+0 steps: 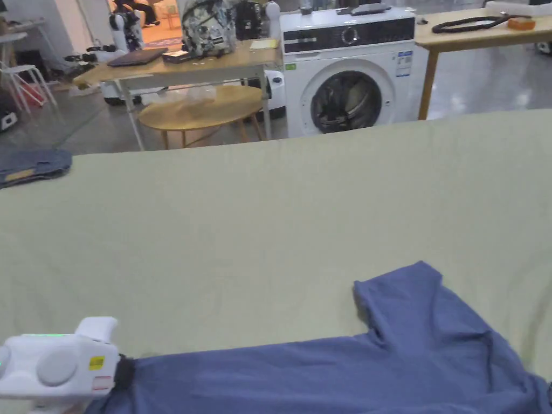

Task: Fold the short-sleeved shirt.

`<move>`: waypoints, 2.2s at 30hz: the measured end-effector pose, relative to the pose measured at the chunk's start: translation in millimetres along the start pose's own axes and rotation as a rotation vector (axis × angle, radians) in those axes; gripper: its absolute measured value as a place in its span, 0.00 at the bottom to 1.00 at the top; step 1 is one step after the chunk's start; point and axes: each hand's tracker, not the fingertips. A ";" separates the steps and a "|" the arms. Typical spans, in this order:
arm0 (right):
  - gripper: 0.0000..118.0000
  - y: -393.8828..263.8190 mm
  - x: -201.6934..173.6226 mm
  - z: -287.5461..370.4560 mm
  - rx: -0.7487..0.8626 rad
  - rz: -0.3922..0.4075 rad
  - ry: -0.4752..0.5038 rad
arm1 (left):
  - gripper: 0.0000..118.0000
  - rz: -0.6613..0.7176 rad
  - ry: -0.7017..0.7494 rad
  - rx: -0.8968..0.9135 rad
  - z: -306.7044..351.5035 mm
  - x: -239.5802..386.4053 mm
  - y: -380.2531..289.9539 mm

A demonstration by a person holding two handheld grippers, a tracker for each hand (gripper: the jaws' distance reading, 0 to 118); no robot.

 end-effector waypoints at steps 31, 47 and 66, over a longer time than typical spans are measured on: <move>0.02 -27.8 25.4 45.0 -0.079 0.048 0.020 | 0.00 0.133 -0.151 0.307 174.2 -18.0 -174.5; 0.41 -89.1 15.2 40.9 -0.078 0.093 -0.141 | 0.37 0.207 -0.144 0.321 145.2 -30.8 -237.8; 0.00 -12.8 -82.0 17.7 0.156 0.134 0.141 | 0.00 0.077 -0.201 0.653 209.3 42.2 -160.0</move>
